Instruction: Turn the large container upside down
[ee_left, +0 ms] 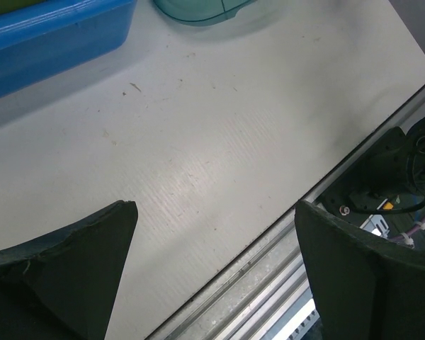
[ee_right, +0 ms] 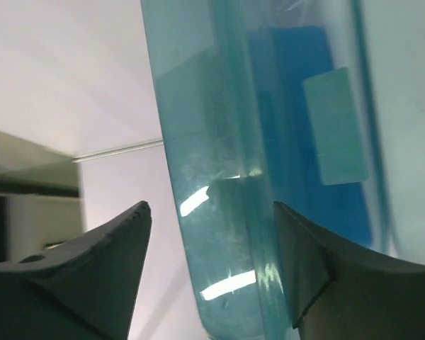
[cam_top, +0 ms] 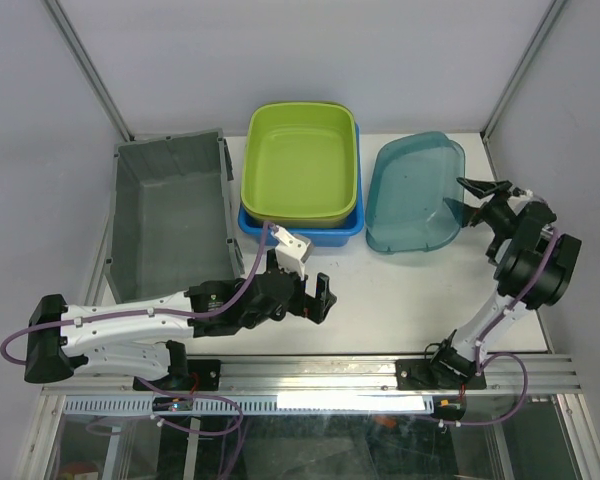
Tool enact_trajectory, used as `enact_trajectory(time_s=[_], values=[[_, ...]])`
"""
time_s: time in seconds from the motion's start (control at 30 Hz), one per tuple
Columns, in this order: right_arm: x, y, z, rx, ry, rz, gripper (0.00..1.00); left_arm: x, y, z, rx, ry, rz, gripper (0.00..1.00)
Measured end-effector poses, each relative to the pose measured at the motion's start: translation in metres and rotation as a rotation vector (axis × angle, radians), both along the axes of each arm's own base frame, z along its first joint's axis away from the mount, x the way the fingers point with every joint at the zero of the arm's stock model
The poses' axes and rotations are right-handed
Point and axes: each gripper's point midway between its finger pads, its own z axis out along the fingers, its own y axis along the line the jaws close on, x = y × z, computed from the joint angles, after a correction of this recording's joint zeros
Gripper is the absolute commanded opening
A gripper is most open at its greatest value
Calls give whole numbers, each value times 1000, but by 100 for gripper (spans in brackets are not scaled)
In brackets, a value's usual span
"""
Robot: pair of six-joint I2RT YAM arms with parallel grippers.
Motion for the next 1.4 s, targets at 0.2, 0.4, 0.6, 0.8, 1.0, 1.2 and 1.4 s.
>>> enact_trajectory(time_s=[0.2,0.4,0.6,0.8,1.0,1.2,1.4], values=[[25,-24,10,-403,185,-167,90,0,-1,2,-3,-1,-2,99],[3,-58,28,-845,363,-344,91,0,-1,2,-3,-2,-3,99],[-40,-57,-23,-1106,660,-303,91,0,-1,2,-4,-2,-3,99],[-50,-24,-17,-1253,614,-199,89,0,2,12,-31,-11,0,99],[-61,137,39,-1227,60,67,87,4,16,34,-107,-30,56,99],[-94,218,-2,-1208,-28,321,87,9,32,40,-155,-30,130,99],[-87,206,-52,-1251,118,355,86,11,40,34,-127,-23,159,99]])
